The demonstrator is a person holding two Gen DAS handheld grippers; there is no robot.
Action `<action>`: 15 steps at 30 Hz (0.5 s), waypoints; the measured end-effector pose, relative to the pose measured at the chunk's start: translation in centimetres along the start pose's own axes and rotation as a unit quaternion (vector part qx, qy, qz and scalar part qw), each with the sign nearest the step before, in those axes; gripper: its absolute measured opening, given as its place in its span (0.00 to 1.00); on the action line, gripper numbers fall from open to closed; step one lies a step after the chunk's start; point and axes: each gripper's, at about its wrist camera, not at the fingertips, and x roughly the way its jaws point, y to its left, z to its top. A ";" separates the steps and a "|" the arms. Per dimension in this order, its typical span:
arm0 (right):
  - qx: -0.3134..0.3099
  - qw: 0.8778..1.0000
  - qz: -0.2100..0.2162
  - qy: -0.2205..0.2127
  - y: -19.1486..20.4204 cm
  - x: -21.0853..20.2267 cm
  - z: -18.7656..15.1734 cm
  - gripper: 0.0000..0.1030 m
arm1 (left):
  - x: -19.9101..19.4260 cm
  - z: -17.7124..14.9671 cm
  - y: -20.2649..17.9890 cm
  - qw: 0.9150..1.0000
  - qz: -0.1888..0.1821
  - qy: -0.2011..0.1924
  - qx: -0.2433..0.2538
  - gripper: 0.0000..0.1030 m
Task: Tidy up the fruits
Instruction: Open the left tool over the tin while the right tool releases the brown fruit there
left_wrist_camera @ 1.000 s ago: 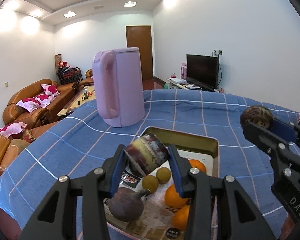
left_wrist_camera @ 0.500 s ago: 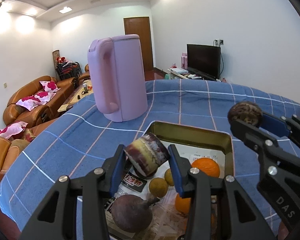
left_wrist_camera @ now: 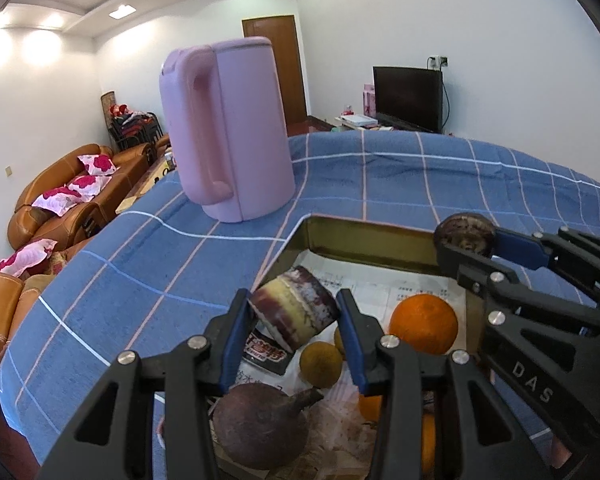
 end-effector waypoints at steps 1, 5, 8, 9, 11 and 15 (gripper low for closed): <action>0.000 1.000 0.002 0.003 0.0 0.1 -0.1 0.34 | 0.1 -0.1 0.0 1.000 0.000 0.002 0.001 0.45; -0.001 1.000 0.013 0.015 0.2 0.6 -0.3 0.34 | 0.4 -0.4 -0.1 1.000 -0.003 0.008 0.002 0.45; -0.002 1.000 0.016 0.024 0.4 0.9 -0.4 0.36 | 0.3 -0.2 0.1 1.000 0.003 0.010 -0.003 0.48; -0.003 1.000 0.015 0.023 0.4 0.8 -0.5 0.38 | 0.2 -0.2 0.3 1.000 0.000 0.010 -0.007 0.50; 0.001 1.000 0.019 0.021 0.2 0.7 -0.5 0.40 | 0.1 -0.3 0.7 1.000 -0.004 0.011 -0.014 0.54; 0.005 1.000 0.012 0.016 0.0 -0.1 -0.5 0.46 | -0.9 -0.4 1.2 1.000 -0.004 0.004 -0.023 0.67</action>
